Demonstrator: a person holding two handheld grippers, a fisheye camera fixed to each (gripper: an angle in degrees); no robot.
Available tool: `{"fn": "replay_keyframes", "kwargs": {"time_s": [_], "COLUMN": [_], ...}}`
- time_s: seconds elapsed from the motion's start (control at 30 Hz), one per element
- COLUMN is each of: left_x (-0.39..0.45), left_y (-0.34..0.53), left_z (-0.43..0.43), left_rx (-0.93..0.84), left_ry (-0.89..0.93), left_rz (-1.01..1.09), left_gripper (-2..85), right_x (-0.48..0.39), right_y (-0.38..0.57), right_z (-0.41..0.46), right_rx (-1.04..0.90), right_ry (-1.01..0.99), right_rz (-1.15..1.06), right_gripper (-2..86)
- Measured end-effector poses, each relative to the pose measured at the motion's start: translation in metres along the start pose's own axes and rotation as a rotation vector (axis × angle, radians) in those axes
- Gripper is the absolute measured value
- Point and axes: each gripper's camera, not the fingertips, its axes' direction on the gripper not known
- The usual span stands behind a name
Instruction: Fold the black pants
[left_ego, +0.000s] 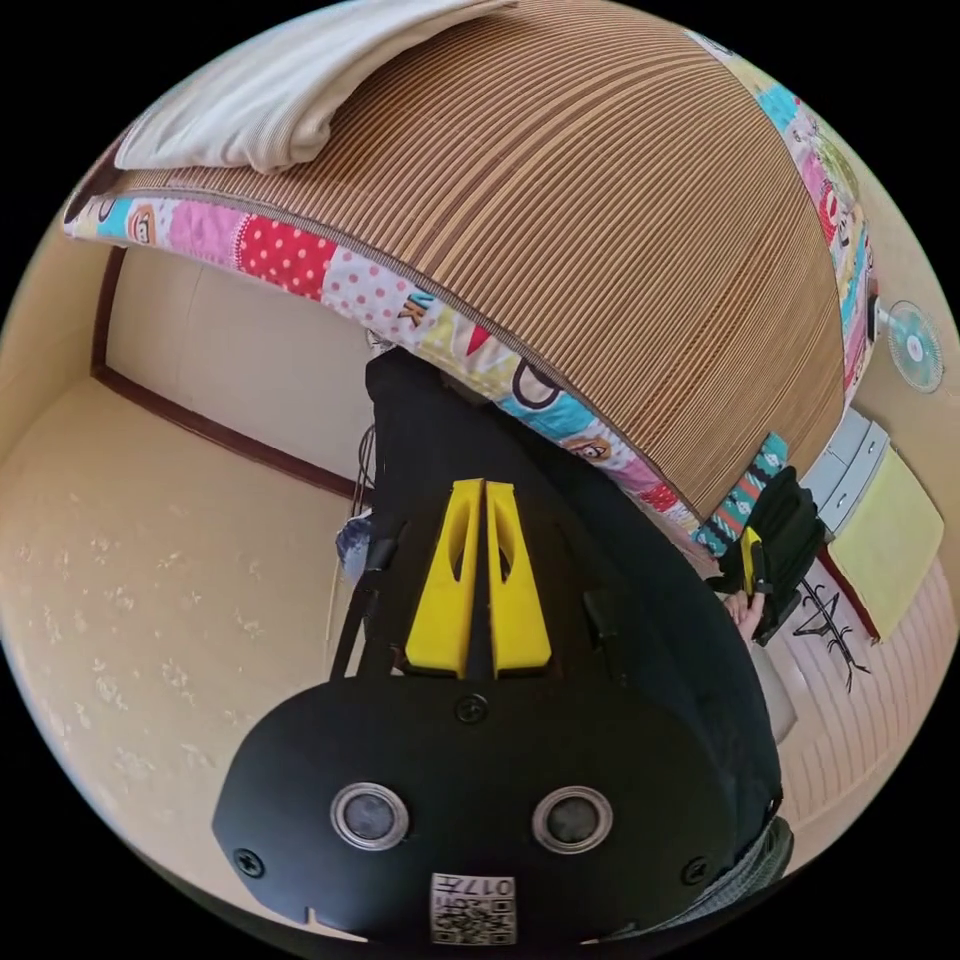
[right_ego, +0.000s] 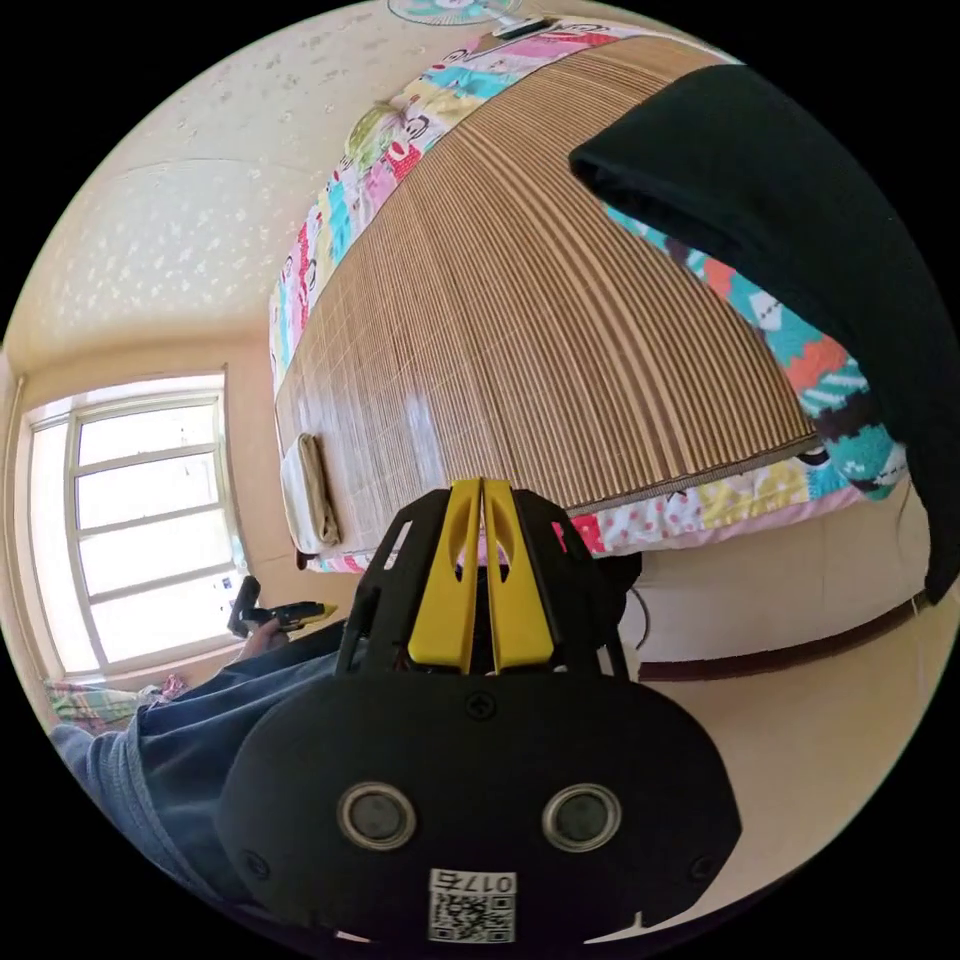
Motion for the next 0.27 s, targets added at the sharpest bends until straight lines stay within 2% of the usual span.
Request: {"fn": "replay_keyframes", "kwargs": {"time_s": [0.07, 0.17, 0.27], "left_x": [0.007, 0.012, 0.0], "left_y": [-0.004, -0.018, -0.032], "left_z": [0.006, 0.014, -0.004], "left_rx": [-0.035, -0.144, -0.123], "left_ry": [-0.018, -0.145, -0.167], "left_rz": [0.034, 0.098, 0.099], "left_gripper": [-0.6, -0.6, -0.6], "right_x": [-0.003, 0.012, 0.049], "right_y": [-0.015, -0.034, -0.035], "right_z": [0.011, 0.023, 0.029], "right_rx": [-0.052, -0.101, -0.066], "right_ry": [-0.013, -0.063, -0.207], "right_rz": [-0.003, 0.103, 0.322], "right_gripper": [0.2, 0.2, 0.1]}}
